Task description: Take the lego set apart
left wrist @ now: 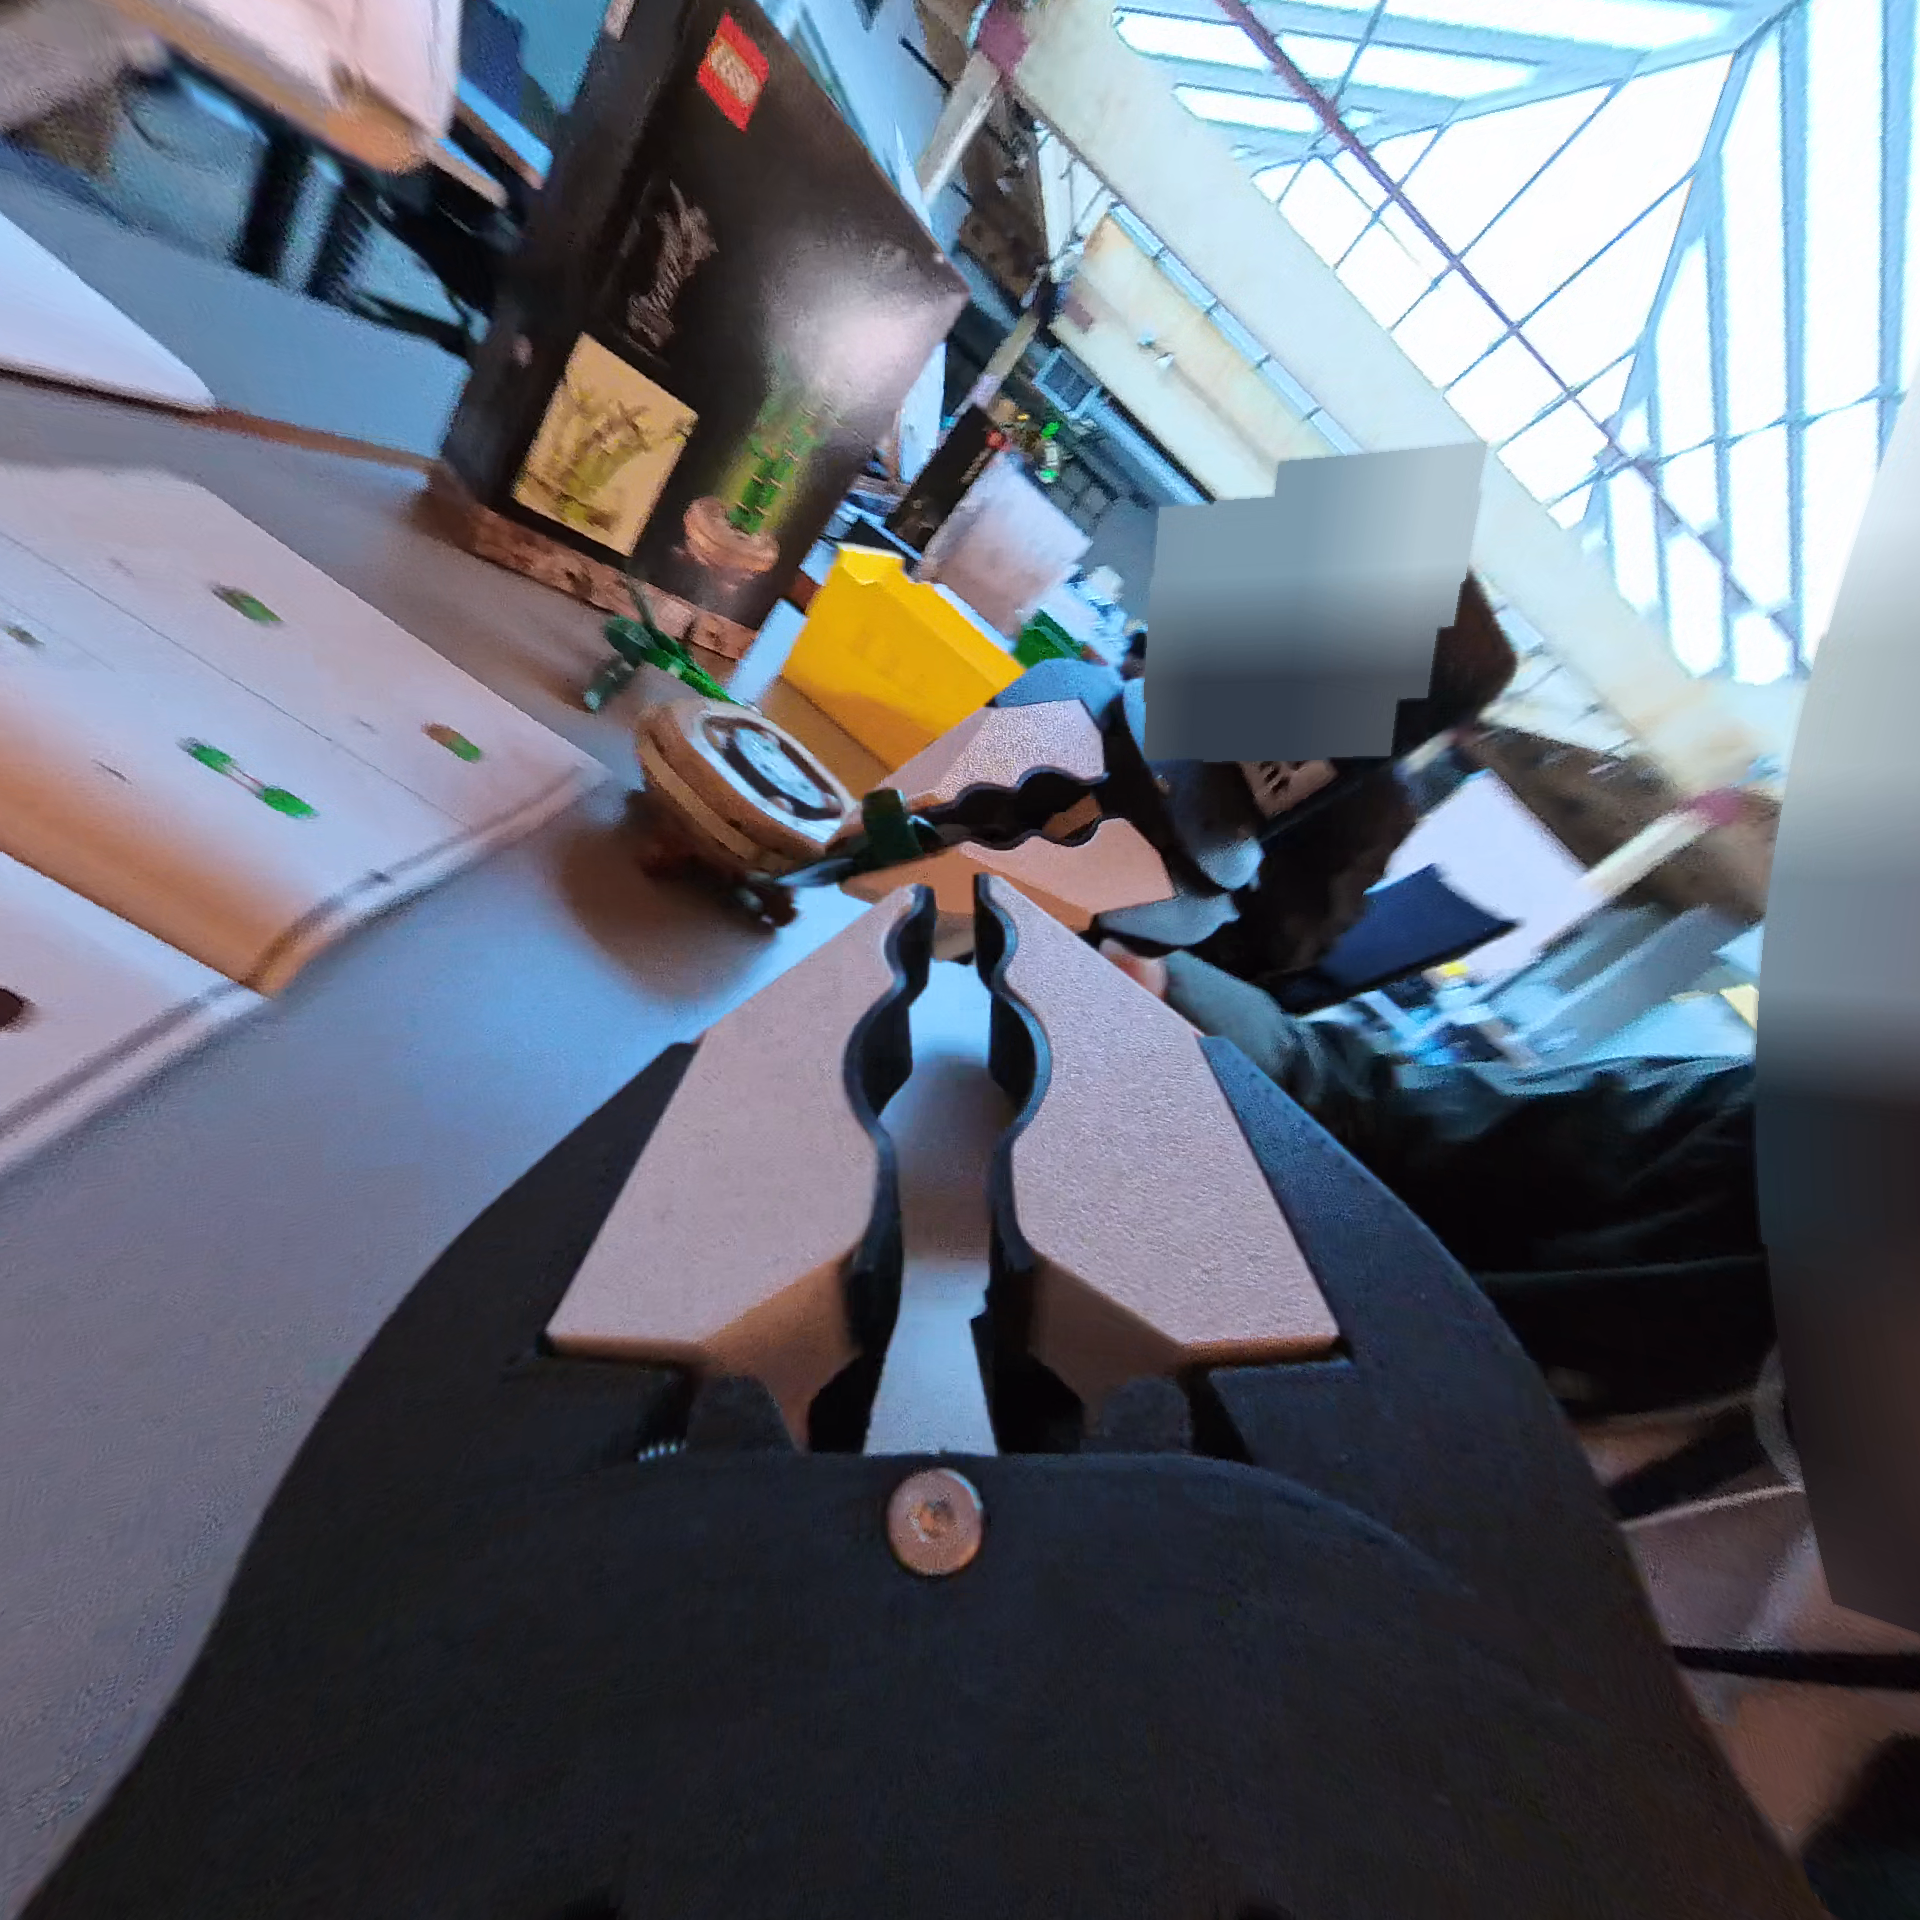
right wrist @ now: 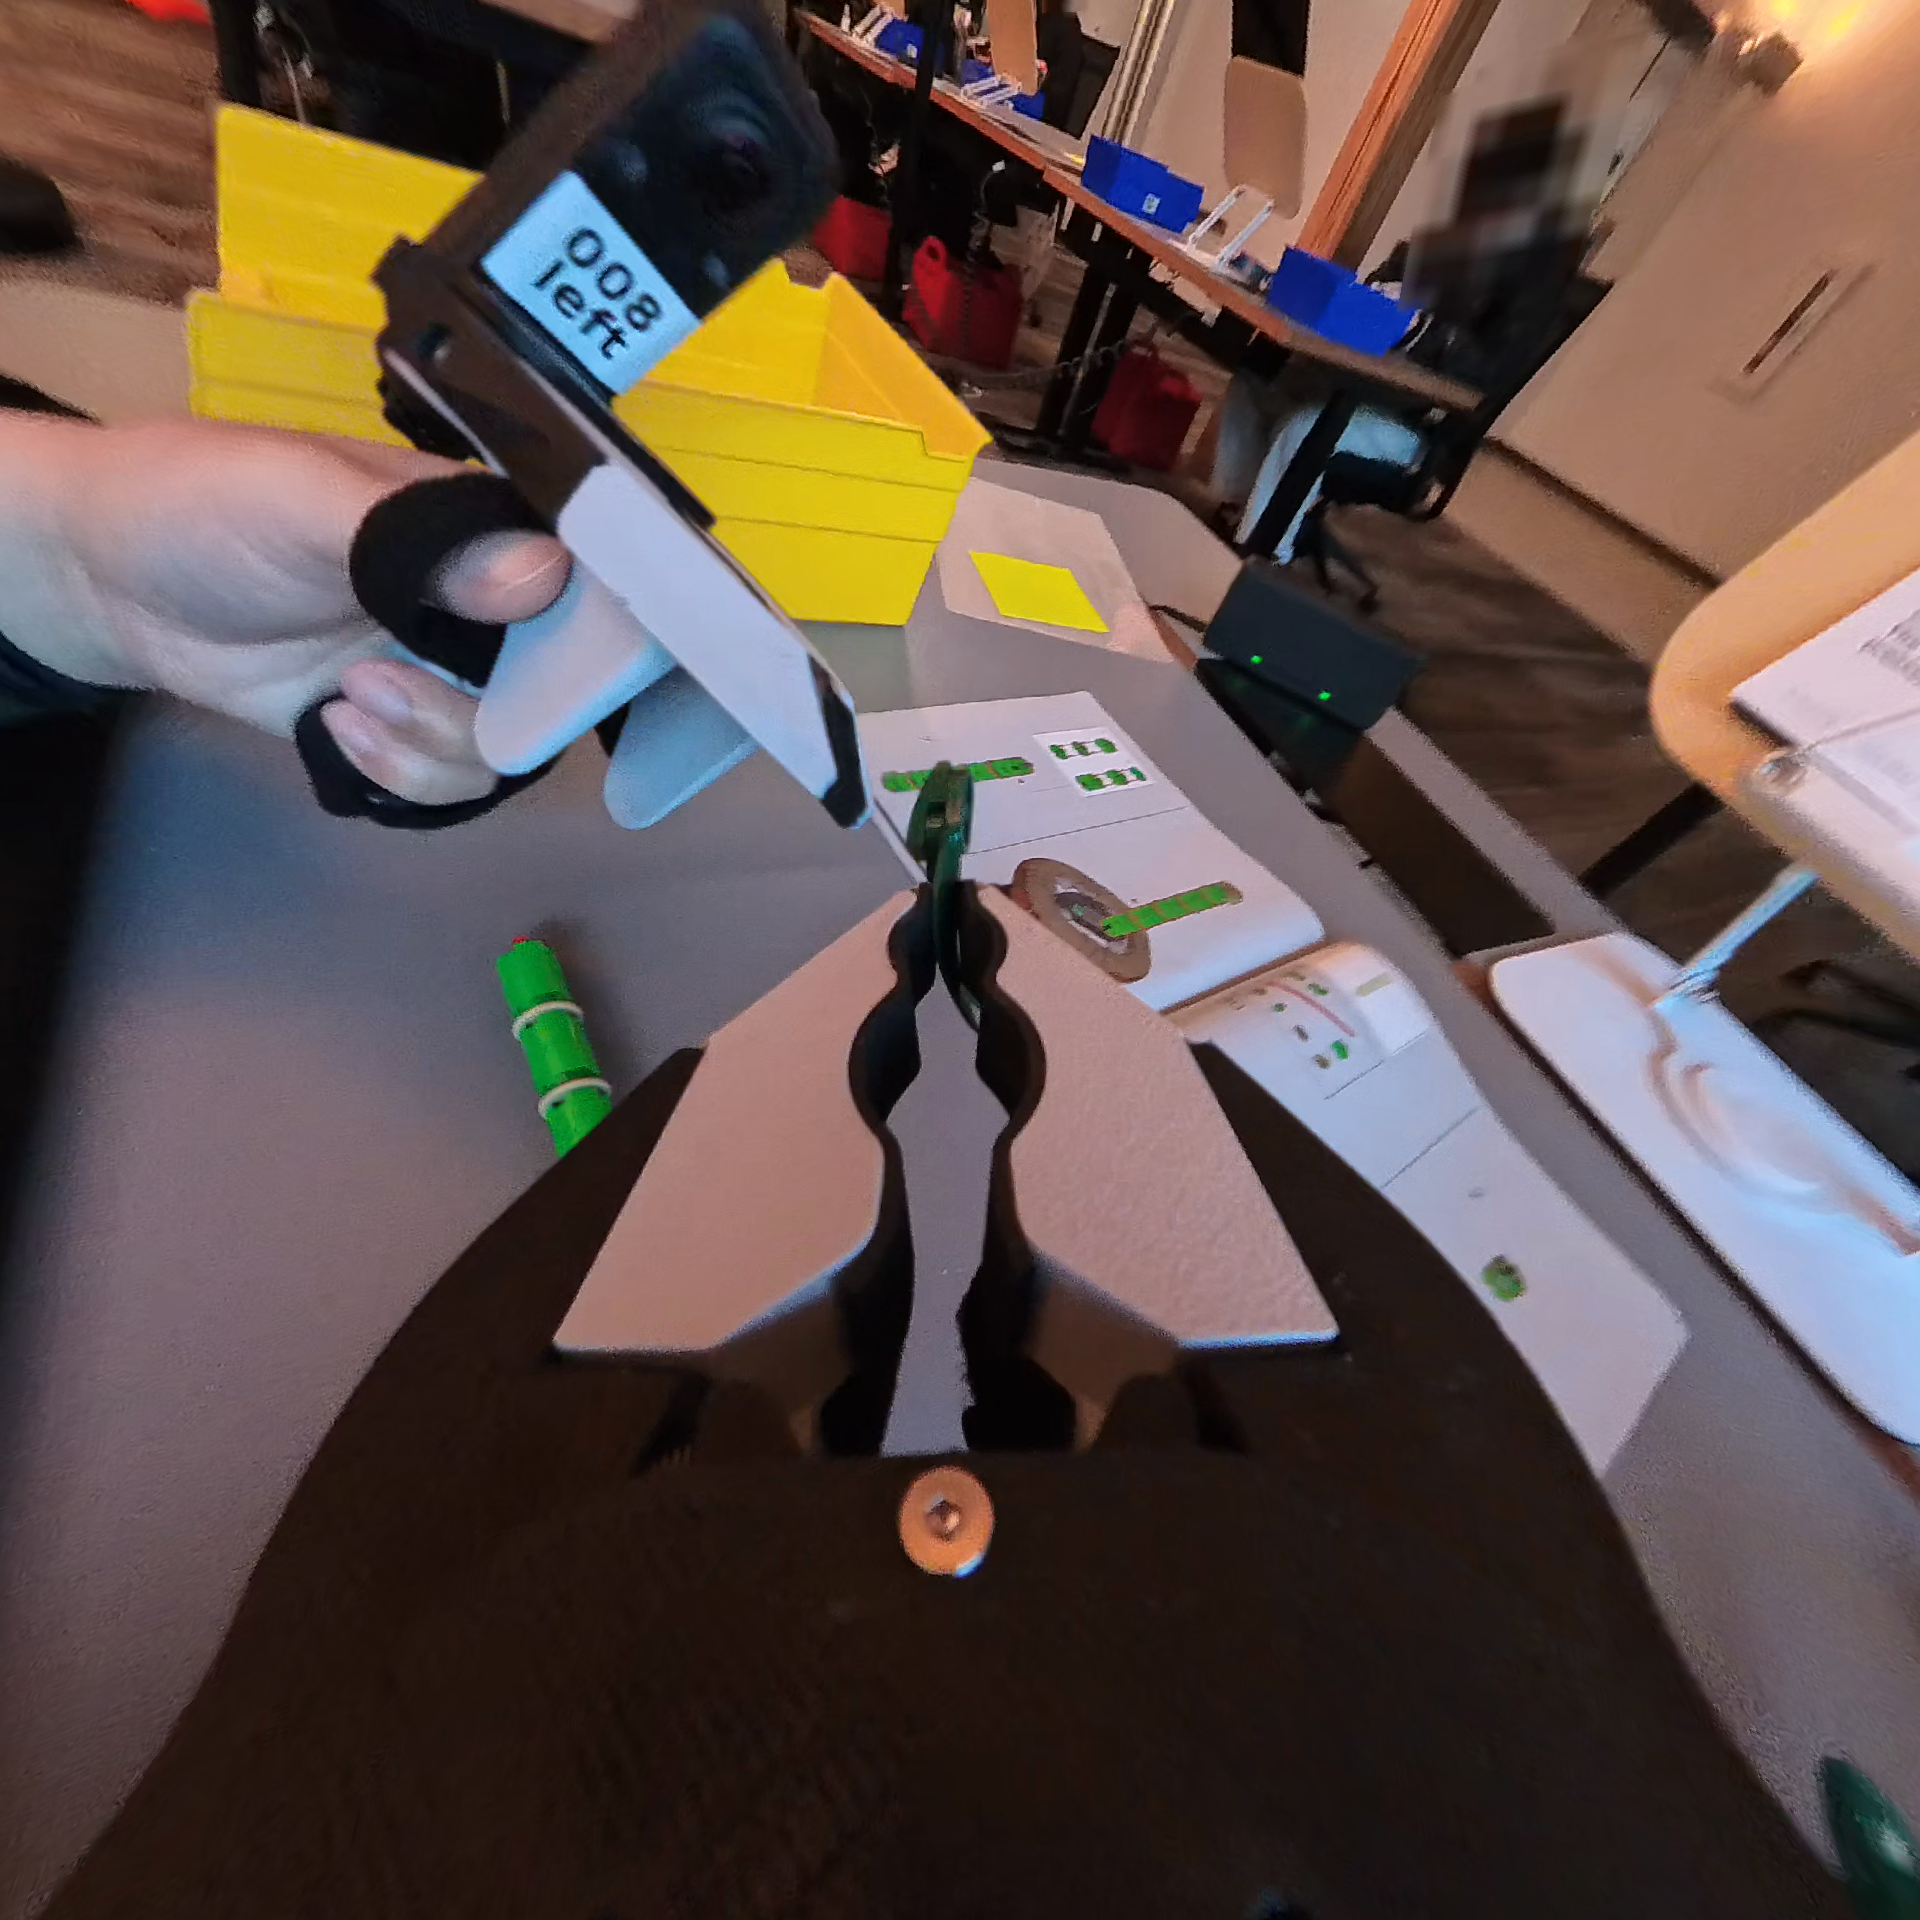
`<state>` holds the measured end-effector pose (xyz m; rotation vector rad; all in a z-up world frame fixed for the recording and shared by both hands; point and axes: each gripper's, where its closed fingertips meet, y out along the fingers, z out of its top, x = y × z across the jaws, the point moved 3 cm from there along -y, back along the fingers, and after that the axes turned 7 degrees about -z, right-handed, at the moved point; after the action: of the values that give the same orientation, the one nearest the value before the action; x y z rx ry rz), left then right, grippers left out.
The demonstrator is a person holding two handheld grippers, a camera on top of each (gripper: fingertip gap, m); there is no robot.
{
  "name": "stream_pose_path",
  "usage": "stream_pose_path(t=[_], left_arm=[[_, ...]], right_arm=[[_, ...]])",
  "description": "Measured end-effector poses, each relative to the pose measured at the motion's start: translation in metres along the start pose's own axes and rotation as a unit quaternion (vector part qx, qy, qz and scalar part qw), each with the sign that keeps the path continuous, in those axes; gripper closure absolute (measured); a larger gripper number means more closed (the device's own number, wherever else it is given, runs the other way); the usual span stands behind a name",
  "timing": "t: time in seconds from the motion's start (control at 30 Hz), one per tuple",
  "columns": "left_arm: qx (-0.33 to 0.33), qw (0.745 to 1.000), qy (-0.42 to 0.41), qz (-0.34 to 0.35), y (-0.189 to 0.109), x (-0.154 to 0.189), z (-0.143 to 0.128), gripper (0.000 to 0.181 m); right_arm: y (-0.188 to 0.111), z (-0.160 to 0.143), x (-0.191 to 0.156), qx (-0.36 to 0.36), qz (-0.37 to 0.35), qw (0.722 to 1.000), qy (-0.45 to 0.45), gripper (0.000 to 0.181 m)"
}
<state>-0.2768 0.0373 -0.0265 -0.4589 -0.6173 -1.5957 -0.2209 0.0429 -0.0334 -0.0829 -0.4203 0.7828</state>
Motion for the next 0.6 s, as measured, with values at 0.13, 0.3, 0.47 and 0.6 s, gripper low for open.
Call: stream_pose_path(t=[0.13, 0.3, 0.47, 0.6], left_arm=[[0.030, 0.997, -0.064, -0.029, 0.000, -0.004, 0.001, 0.168], [0.021, 0.999, -0.033, 0.005, 0.000, -0.007, 0.000, 0.168], [0.023, 0.999, -0.015, 0.033, -0.002, -0.013, 0.002, 0.167], [0.011, 0.999, 0.000, 0.042, 0.000, -0.014, 0.000, 0.175]], right_arm=[[0.002, 0.001, -0.005, -0.002, -0.014, 0.999, -0.047, 0.180], [0.002, 0.000, -0.004, -0.003, -0.011, 0.999, -0.045, 0.180], [0.004, 0.000, -0.008, -0.008, -0.010, 0.998, -0.058, 0.180], [0.005, -0.003, -0.009, -0.015, -0.006, 0.998, -0.053, 0.180]])
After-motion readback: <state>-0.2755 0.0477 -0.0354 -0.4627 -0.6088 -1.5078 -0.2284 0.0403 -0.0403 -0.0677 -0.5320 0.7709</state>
